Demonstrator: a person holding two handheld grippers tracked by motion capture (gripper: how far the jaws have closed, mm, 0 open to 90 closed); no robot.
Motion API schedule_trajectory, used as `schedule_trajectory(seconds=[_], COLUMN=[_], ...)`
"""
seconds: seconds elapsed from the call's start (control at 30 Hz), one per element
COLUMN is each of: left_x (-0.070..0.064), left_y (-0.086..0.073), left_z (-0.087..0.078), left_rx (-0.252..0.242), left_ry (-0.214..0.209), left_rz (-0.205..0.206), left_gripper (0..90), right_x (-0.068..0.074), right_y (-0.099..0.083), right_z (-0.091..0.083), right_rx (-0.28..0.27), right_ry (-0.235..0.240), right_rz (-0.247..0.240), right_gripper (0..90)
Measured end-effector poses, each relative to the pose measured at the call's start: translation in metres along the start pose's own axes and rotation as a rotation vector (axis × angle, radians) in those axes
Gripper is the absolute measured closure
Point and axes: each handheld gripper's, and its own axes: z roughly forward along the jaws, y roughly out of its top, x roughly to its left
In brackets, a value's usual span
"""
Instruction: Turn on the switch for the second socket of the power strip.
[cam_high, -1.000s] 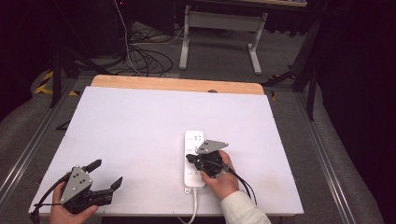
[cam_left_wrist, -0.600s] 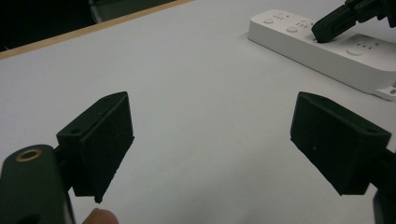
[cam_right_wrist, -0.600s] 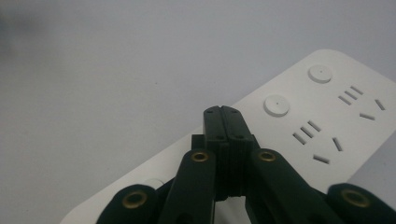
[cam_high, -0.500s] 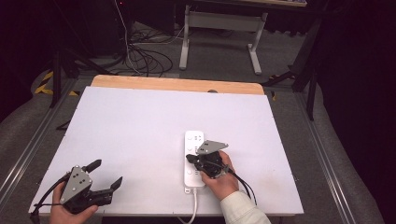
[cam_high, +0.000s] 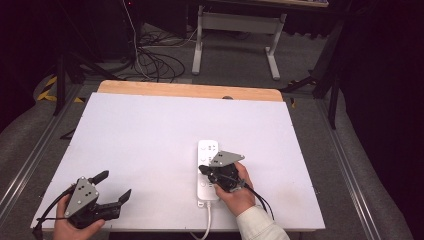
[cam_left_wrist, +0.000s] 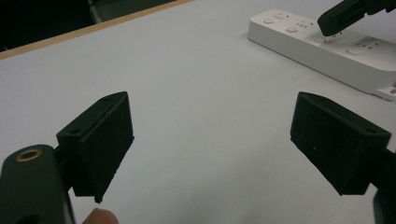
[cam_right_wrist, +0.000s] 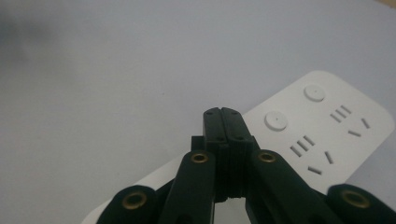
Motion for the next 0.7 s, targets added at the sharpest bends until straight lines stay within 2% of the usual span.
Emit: schedule_trajectory(seconds=[0.2,0.47,0.7], left_x=[0.0,0.0,0.0], left_y=[0.0,0.0,0.0], left_z=[0.0,0.0,0.0], left_rx=[0.001,-0.002,-0.001], left_ry=[-0.001,-0.001,0.0], left_rz=[0.001,-0.001,-0.002], left_gripper=[13.6,13.6,13.6], right_x=[0.003,0.0,0.004], right_y=[0.006,0.009,0.014], right_z=[-0.013,-0.027,-0.036], right_rx=[-0.03,-0.064,-0.095], right_ry=[-0.013,0.0,0.002], right_rz=[-0.022,-0.005,-0.018], right_gripper=[90.0,90.0,90.0])
